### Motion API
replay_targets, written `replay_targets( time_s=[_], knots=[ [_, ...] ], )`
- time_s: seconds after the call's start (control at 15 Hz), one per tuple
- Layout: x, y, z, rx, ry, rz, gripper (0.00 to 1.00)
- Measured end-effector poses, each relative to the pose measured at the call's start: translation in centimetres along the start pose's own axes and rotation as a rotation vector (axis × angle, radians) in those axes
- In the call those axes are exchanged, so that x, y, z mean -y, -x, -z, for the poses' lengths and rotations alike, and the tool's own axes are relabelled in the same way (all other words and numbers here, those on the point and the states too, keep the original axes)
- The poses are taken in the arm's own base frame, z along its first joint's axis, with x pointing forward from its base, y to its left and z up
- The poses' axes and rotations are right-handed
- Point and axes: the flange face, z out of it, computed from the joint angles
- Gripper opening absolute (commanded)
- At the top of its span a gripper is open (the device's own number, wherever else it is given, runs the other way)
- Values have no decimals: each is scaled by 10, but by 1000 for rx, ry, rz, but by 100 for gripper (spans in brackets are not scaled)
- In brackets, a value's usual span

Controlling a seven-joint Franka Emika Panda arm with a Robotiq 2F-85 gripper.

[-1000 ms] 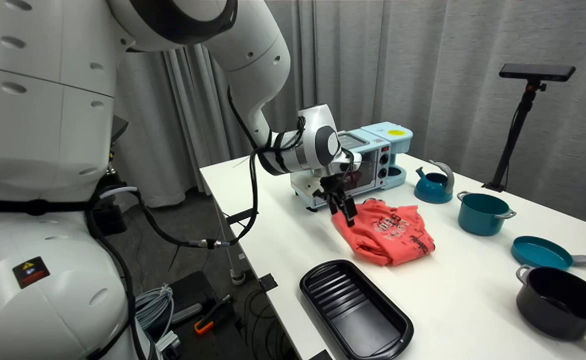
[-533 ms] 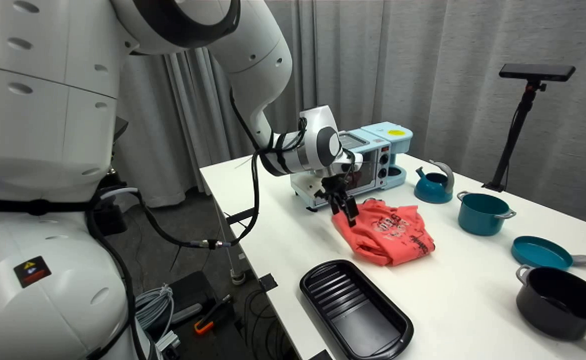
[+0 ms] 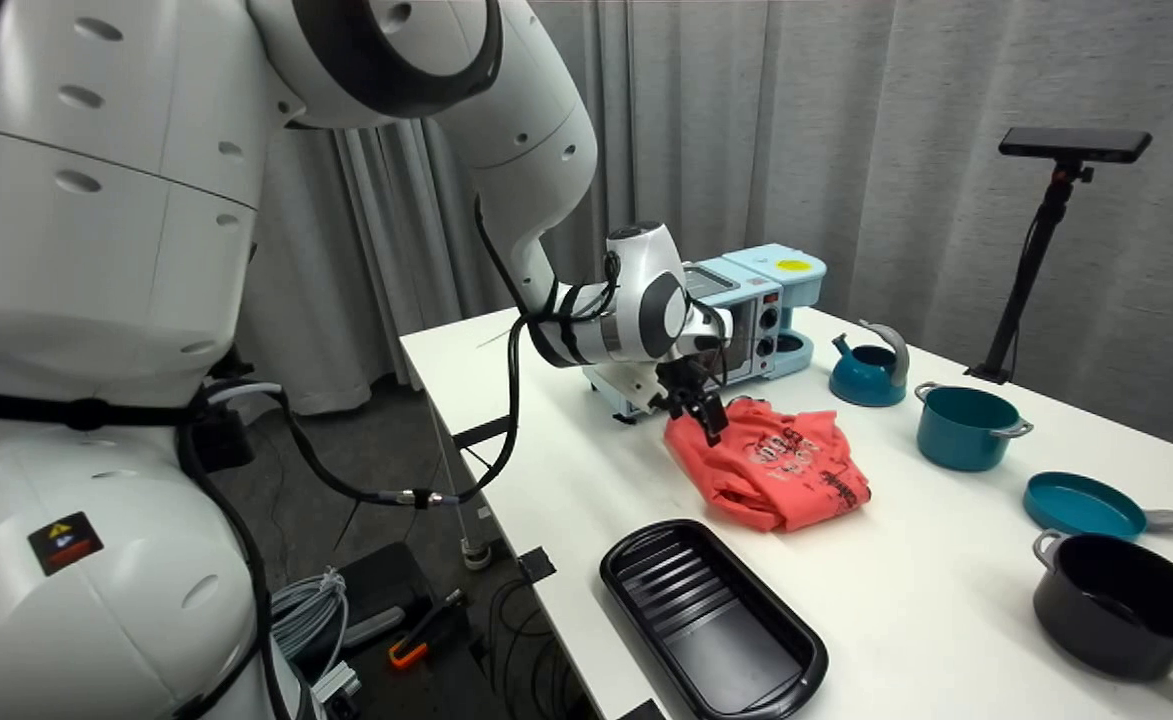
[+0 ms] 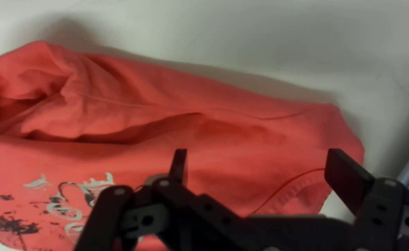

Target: Unfold the cloth on the table

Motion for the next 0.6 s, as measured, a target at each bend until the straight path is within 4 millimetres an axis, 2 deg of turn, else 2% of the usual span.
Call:
replay_targets(
  time_s=[0.33, 0.4, 0.6],
  knots=[
    [11, 3, -24, 47, -76, 34, 100],
    [13, 3, -28, 57, -88, 36, 80],
    [17, 1, -36, 69, -110, 36, 58]
  ],
)
